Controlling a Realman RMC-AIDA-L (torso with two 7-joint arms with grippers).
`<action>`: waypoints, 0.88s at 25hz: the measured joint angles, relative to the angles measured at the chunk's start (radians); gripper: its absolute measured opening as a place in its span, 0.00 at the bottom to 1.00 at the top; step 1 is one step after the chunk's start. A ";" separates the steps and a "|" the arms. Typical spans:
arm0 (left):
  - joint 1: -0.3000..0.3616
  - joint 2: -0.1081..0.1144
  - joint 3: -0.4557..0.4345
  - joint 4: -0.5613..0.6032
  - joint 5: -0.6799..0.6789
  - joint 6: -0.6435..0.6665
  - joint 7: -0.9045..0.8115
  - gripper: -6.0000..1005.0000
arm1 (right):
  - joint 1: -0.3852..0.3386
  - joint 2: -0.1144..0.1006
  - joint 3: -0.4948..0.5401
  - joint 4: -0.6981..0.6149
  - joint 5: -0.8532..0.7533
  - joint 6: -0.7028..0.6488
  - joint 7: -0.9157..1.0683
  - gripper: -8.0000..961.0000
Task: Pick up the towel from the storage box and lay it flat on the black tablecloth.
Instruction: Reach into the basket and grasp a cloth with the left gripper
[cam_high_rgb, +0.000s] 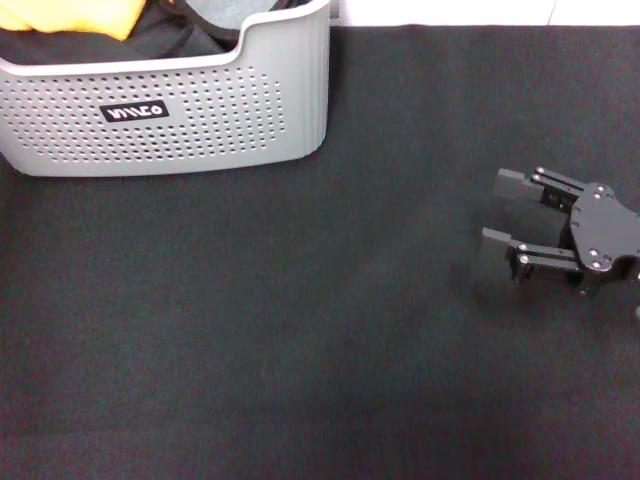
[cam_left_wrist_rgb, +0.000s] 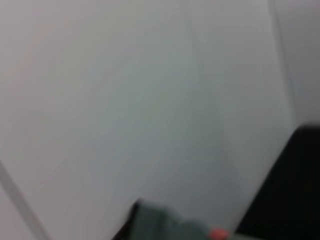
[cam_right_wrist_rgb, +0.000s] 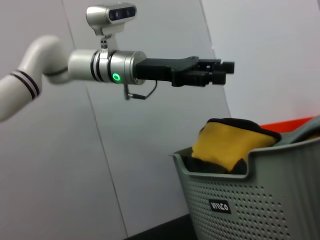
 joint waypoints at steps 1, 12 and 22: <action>-0.020 0.008 0.000 0.015 0.054 0.002 -0.028 0.68 | -0.002 0.000 0.000 0.003 0.001 0.004 -0.002 0.89; -0.151 0.027 0.016 -0.010 0.517 0.130 -0.117 0.67 | 0.001 0.001 -0.010 0.012 0.005 0.044 -0.005 0.89; -0.151 0.034 0.035 -0.042 0.577 0.119 -0.136 0.68 | 0.014 0.001 -0.011 0.012 0.000 0.059 -0.006 0.89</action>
